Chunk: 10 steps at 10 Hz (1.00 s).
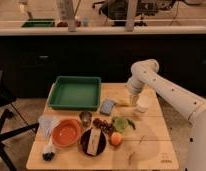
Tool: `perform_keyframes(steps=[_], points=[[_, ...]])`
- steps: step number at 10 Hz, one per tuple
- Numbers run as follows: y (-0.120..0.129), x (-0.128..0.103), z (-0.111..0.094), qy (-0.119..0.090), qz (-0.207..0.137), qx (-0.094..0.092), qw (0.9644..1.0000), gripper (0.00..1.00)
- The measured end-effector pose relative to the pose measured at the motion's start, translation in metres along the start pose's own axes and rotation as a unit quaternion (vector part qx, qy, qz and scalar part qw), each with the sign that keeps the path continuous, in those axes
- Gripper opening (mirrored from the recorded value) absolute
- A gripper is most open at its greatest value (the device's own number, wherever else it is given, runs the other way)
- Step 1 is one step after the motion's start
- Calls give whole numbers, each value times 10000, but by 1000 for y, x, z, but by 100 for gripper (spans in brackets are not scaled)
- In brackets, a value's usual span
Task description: Place banana in metal cup
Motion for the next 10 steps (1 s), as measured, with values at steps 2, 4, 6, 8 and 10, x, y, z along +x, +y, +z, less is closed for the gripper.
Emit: perform_keyframes(steps=[2,4,6,8,10], points=[[-4,2,12,-148,338,16,9993,80],[-6,5,22,-324,575,37,9978,80],[-8,9,32,-582,778,87,9952,80],[-9,13,42,-765,914,89,9928,80],[-9,12,52,-834,956,35,9919,80]])
